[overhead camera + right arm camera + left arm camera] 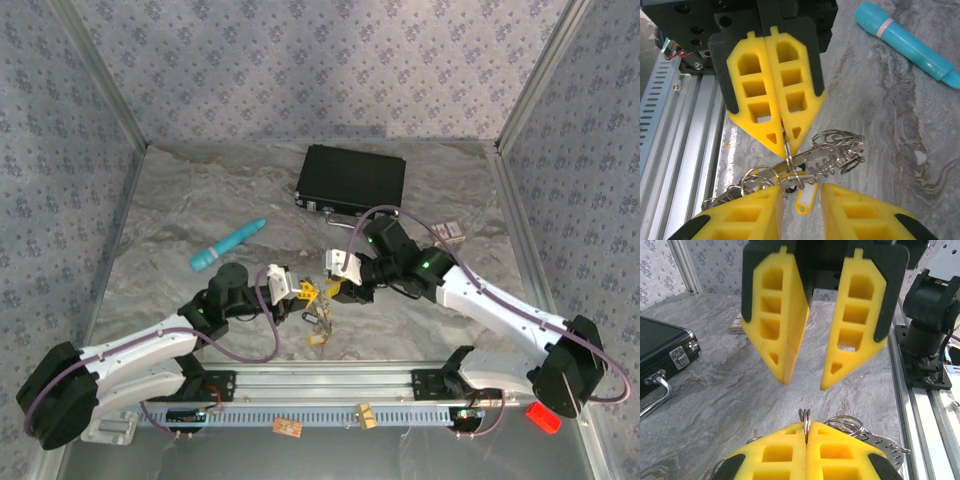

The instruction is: Put the keys on the keyring

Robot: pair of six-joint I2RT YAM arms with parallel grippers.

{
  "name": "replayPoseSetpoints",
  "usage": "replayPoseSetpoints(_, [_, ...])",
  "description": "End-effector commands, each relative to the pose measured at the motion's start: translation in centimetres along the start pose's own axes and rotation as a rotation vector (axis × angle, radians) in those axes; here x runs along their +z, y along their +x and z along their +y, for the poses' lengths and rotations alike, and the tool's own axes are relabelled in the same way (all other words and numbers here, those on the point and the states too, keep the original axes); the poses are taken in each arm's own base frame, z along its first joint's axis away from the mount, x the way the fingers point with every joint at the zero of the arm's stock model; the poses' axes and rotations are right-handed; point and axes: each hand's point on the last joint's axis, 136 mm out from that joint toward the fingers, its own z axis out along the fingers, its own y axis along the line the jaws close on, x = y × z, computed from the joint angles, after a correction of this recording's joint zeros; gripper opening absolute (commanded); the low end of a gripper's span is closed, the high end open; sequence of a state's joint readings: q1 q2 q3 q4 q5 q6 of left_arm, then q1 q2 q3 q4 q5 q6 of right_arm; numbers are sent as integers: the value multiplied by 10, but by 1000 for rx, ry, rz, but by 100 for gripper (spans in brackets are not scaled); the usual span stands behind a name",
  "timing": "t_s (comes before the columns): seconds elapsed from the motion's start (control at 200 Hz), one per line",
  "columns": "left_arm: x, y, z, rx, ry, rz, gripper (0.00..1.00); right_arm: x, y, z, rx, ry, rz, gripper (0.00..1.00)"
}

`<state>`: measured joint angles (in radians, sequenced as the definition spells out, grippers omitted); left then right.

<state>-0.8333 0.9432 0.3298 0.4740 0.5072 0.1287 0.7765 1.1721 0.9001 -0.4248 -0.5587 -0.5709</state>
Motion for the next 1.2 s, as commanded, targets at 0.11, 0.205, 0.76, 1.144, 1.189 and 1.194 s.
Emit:
replayPoseSetpoints(0.11, [-4, -33, -6, 49, 27, -122, 0, 4, -4, 2, 30, -18, -35, 27])
replayPoseSetpoints(0.205, [-4, -34, -7, 50, 33, -125, 0, 6, -2, -1, 30, -6, -24, 25])
replayPoseSetpoints(0.76, [-4, -47, -12, 52, 74, -180, 0, 19, 3, 2, 42, -43, -2, 7])
replayPoseSetpoints(1.144, [-6, -44, -14, 55, 71, -186, 0, 3, 10, -7, 64, 48, -24, 26])
replayPoseSetpoints(1.189, [-7, -44, -13, 56, 68, -187, 0, -1, 11, -8, 70, 63, -37, 29])
replayPoseSetpoints(1.194, [-7, -44, -13, 56, 68, -187, 0, -1, 11, -8, 71, 63, -37, 30])
